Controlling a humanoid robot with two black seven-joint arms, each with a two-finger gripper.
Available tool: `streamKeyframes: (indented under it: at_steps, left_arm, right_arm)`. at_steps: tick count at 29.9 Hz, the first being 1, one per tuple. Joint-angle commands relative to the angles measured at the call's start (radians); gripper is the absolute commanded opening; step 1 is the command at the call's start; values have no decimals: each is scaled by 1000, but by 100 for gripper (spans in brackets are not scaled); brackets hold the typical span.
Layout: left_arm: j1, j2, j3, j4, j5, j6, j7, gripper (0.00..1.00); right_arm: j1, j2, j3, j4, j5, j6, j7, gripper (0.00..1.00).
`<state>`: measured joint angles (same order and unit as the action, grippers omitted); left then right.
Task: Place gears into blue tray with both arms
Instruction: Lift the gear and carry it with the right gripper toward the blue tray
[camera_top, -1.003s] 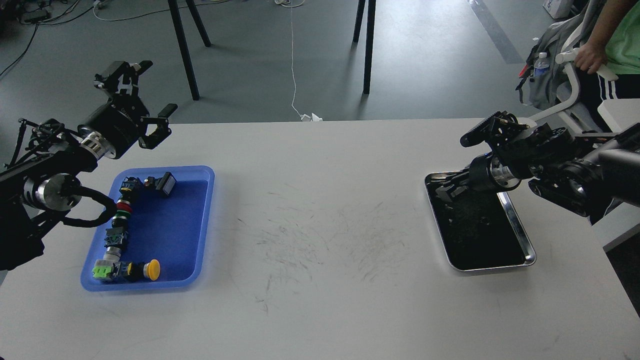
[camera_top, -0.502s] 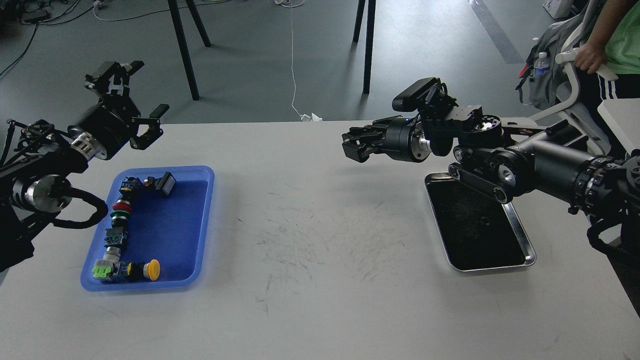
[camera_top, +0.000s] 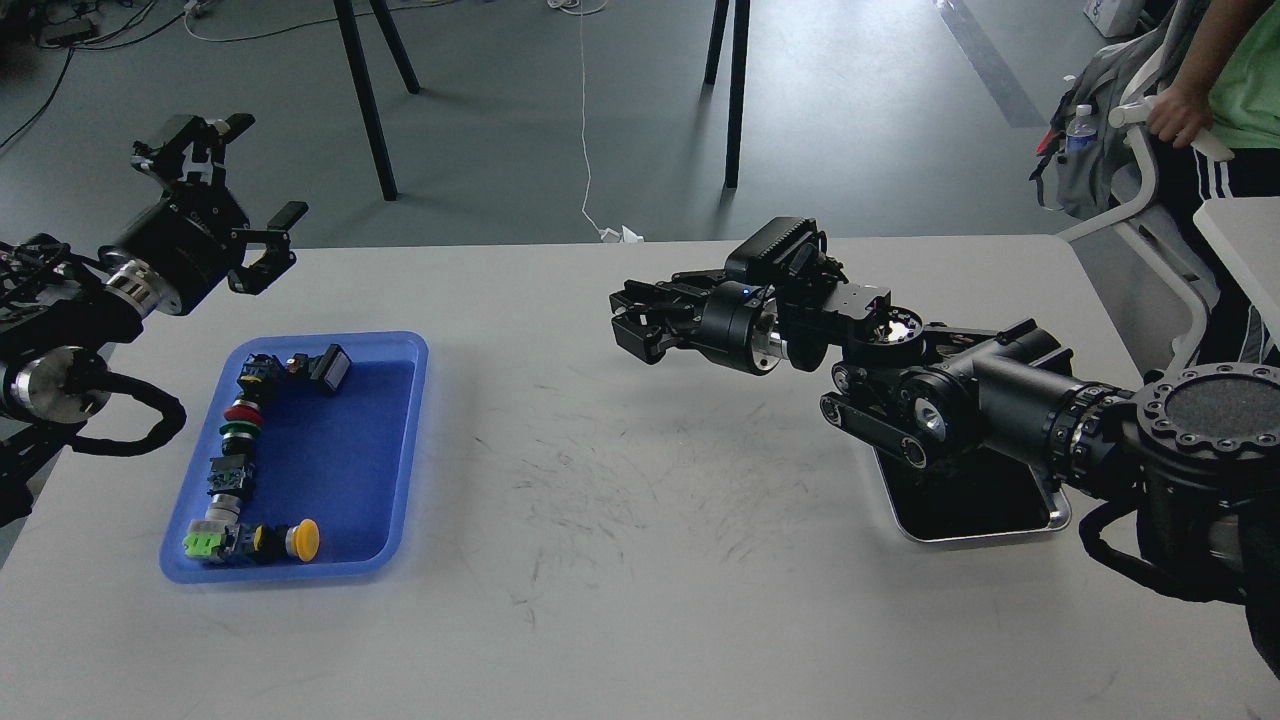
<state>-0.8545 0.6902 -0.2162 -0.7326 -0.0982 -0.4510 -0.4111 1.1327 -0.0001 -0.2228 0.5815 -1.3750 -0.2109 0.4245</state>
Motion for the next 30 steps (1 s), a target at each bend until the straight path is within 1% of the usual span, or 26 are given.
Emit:
streamKeyframes:
  at_steps: [1,4,12,15,19,23,30]
  left_arm:
    - [0,9,0,-1,0,0,0,99]
    - [-1,11,0,-1,0,2,0,99]
    - [-3,15,0,-5,0,5,2,99]
    - [-1,23,0,-11,0,5,2,99]
    - [-1,31,0,-24,0,6,2,99]
    - [-1,43,0,-25,0,2,2,99]
    - [-1,48,-2,-33,0,2,0,99]
  right_arm:
    - [-1,0,-4,47,-9,-5,29,1]
    - [2,0,-4,78,-18,-18,64,1]
    - [2,0,-12,201,-166,-24,64,1]
    - [7,0,-12,219,-182,-22,64,1]
    - [4,0,-13,279,-190,-22,64,1]
    - [1,0,-13,299,-191,-22,64,1]
    - [-57,0,-13,307,-230,-22,64,1]
